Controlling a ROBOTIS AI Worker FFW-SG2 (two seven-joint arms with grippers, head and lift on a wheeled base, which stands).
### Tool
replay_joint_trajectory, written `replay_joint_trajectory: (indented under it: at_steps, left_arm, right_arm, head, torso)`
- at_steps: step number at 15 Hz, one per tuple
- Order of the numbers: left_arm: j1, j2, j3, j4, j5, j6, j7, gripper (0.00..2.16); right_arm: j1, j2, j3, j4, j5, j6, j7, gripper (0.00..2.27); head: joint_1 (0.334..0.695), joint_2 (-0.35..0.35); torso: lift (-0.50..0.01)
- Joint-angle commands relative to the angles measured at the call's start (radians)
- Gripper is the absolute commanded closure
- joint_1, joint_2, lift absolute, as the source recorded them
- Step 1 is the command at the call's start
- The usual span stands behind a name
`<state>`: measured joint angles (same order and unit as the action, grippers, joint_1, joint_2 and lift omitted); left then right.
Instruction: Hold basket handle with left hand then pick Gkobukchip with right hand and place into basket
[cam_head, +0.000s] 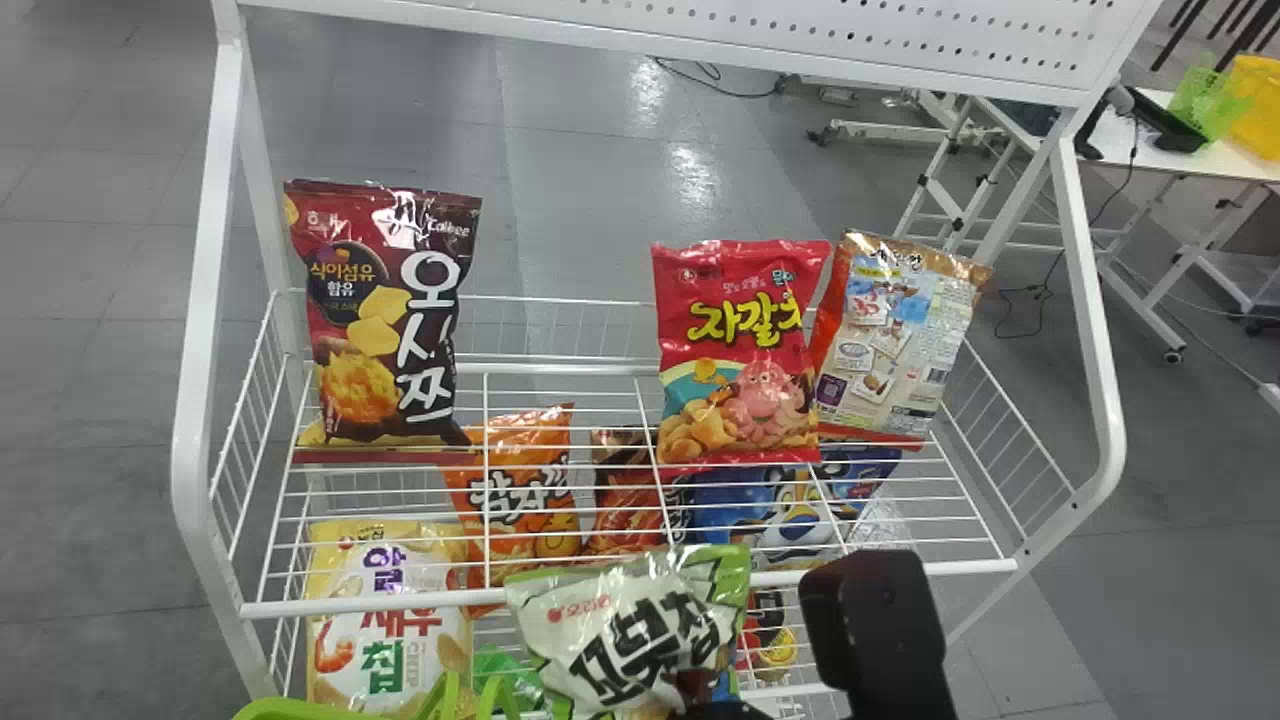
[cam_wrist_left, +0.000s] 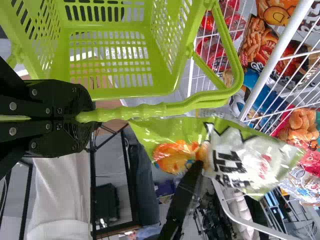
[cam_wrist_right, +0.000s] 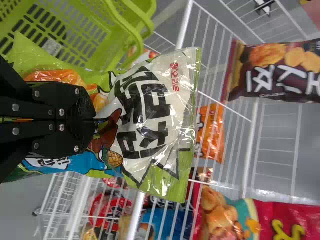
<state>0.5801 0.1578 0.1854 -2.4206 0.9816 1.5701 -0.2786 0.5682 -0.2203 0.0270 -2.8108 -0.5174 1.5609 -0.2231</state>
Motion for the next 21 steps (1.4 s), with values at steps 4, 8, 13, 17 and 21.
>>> replay_joint_trajectory:
  at_steps: [4, 8, 13, 17, 21]
  left_arm:
    - [-0.002, -0.006, -0.006, 0.0, -0.009, 0.001, -0.001, 1.71]
    - [0.0, -0.009, -0.014, 0.0, -0.011, 0.001, -0.001, 1.71]
    - [0.006, -0.007, -0.015, -0.002, -0.011, 0.001, -0.004, 1.71]
    - [0.006, -0.007, -0.018, 0.0, -0.015, 0.001, -0.005, 1.71]
    - [0.004, -0.007, -0.023, 0.002, -0.026, 0.001, -0.004, 1.71]
  right_arm:
    - [0.042, -0.017, 0.07, 0.091, 0.003, 0.011, 0.004, 2.02]
    - [0.021, -0.021, 0.191, 0.16, 0.025, 0.011, 0.01, 2.02]
    - [-0.048, -0.01, 0.295, 0.318, 0.074, 0.011, 0.007, 2.02]
    - [-0.131, 0.006, 0.376, 0.51, 0.103, 0.011, 0.042, 2.02]
    - [-0.156, 0.021, 0.412, 0.597, 0.131, 0.011, 0.117, 1.98]
  head:
    - [0.695, -0.285]
    - [0.695, -0.237]
    - [0.695, -0.138]
    - [0.695, -0.102]
    - [0.695, -0.026]
  torso:
    - [-0.032]
    - [-0.032]
    - [-0.032]
    - [-0.032]
    - [-0.032]
